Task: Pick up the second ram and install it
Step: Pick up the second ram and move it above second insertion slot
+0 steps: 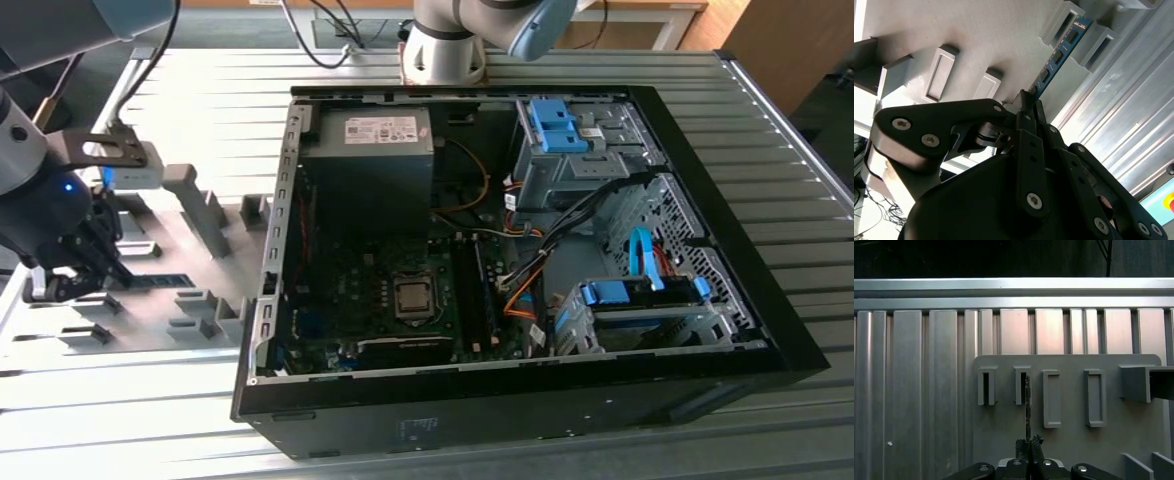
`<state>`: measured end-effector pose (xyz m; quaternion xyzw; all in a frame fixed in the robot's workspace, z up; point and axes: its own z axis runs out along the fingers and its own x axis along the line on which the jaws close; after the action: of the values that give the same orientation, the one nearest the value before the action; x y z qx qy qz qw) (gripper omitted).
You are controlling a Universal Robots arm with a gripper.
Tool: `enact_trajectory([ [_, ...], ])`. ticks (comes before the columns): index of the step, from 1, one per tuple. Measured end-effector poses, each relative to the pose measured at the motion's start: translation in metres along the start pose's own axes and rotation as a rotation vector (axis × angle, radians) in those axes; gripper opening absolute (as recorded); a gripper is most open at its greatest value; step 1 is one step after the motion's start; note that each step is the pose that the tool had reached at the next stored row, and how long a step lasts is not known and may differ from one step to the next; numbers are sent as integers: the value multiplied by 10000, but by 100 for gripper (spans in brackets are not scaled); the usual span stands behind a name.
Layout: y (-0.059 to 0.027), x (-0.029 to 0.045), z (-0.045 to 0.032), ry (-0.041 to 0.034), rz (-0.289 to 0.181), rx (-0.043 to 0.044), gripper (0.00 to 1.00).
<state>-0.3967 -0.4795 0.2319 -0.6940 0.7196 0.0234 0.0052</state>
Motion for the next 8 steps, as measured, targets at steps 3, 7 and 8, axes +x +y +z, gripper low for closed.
enact_trajectory([
  [3, 0, -1, -13, 0, 0, 0, 14],
  [7, 1, -1, -30, -1, 0, 1, 14],
  [8, 1, -1, -33, -2, 0, 1, 14],
])
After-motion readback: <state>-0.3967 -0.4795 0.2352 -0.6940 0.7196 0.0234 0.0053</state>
